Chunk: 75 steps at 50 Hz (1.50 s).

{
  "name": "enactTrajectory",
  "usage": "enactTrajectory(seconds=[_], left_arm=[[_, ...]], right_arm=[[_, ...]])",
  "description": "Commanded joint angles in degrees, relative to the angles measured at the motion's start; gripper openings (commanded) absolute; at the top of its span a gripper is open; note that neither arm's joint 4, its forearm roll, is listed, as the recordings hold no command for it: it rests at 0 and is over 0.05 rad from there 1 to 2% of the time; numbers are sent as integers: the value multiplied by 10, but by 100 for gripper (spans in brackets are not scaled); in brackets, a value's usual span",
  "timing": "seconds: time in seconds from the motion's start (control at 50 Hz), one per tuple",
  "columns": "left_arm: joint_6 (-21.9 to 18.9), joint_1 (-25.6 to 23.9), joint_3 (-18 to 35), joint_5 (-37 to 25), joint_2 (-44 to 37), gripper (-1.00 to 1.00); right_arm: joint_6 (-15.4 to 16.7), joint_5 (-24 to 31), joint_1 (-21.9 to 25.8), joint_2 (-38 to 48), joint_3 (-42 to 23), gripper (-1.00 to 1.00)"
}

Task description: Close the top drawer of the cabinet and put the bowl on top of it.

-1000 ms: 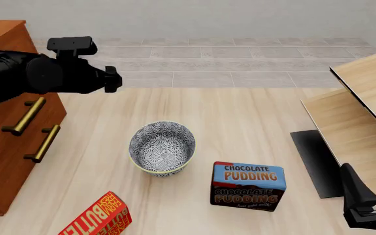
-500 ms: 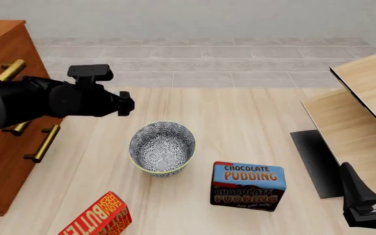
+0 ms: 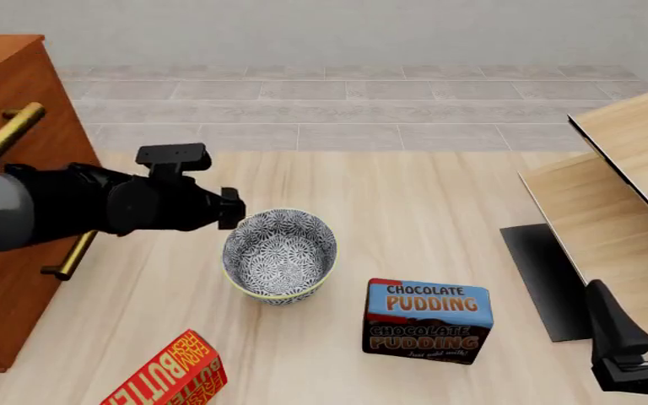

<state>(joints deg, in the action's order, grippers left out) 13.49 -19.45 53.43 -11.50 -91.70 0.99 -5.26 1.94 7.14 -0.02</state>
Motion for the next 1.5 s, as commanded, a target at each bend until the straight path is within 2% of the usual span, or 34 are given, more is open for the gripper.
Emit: enactTrajectory(seconds=[0.02,1.06,1.36,1.38,1.4,1.44,1.5], left_arm=[[17,-12,-21,17,-9,100],[55,-26,-65,99,-87,100],[66,-32,-77,120,-81,100],[53,-27,-75,117,-75,-100],[27,-11,-71,112,-69,-100],[46,-18,-70,109,-64,-100],[48,-16,-70,111,-61,-100]], right_arm=[[-1,-2,0,2,0,100],[-3,-8,-1,10,0,100],[-4,-6,-1,8,0,100],[-4,-6,-1,8,0,100],[-4,-7,-1,9,0,100],[-5,-7,-1,9,0,100],[-5,-7,-1,8,0,100]])
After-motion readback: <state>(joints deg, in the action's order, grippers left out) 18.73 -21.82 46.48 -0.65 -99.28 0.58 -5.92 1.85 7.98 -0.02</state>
